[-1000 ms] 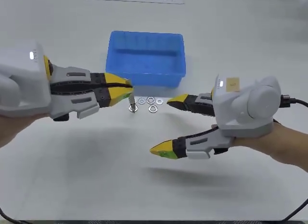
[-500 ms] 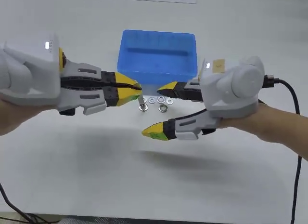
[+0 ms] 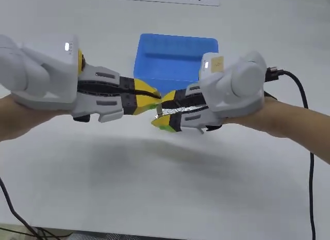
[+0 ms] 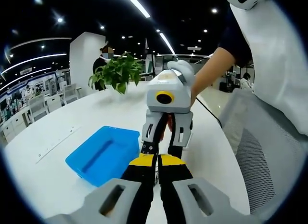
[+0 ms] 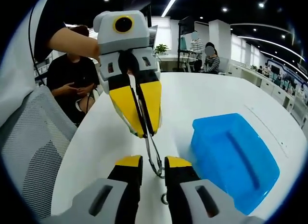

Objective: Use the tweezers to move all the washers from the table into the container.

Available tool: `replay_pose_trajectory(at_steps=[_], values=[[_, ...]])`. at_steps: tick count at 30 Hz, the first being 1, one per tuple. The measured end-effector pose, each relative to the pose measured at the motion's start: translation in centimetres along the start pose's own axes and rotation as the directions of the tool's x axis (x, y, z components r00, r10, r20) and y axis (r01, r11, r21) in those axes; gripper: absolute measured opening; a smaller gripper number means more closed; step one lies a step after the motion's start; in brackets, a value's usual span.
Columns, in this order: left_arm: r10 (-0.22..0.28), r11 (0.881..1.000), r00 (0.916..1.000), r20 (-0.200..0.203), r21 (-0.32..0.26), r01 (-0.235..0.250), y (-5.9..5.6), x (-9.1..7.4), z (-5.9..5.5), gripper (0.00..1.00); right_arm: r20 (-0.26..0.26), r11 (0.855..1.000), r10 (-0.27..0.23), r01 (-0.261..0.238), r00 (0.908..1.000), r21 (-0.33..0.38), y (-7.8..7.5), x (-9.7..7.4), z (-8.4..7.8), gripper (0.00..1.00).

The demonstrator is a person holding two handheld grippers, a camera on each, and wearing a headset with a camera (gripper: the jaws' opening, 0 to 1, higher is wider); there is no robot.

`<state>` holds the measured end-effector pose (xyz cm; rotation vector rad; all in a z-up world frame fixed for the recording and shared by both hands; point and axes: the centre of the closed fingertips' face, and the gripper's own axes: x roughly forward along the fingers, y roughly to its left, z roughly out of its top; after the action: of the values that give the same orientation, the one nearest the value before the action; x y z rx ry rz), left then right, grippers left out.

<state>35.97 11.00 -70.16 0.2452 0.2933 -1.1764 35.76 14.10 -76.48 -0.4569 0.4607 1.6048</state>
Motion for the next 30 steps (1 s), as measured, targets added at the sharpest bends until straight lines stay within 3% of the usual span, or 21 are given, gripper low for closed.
replay_pose_trajectory(at_steps=[2, 8, 13, 23, 30], values=[[-0.002, 1.000, 1.0000, -0.003, 0.002, 0.002, 0.0, 0.0, 0.0, 0.05, -0.010, 1.000, 0.012, -0.012, 0.9999, -0.011, 0.1, 0.1, -0.1, 0.15], [-0.013, 1.000, 0.9998, -0.012, 0.014, 0.013, -0.1, 0.0, 0.0, 0.05, -0.058, 0.991, -0.001, -0.006, 0.9983, -0.133, 0.0, 0.3, -0.2, 0.11], [-0.022, 1.000, 0.9996, -0.019, 0.022, 0.022, -0.3, 0.0, -0.1, 0.05, -0.069, 0.989, -0.006, -0.004, 0.9976, -0.147, 0.0, 0.2, -0.3, 0.10], [0.012, 1.000, 0.9996, -0.027, 0.020, -0.011, -0.3, -0.5, -0.2, 0.06, -0.069, 0.992, 0.007, -0.015, 0.9976, -0.126, 0.3, 0.4, -0.3, 0.10], [0.025, 0.999, 0.9996, -0.012, 0.022, -0.025, -0.4, -0.9, 0.4, 0.06, -0.050, 0.994, 0.018, -0.024, 0.9986, -0.109, 0.8, -0.1, 0.3, 0.09]])
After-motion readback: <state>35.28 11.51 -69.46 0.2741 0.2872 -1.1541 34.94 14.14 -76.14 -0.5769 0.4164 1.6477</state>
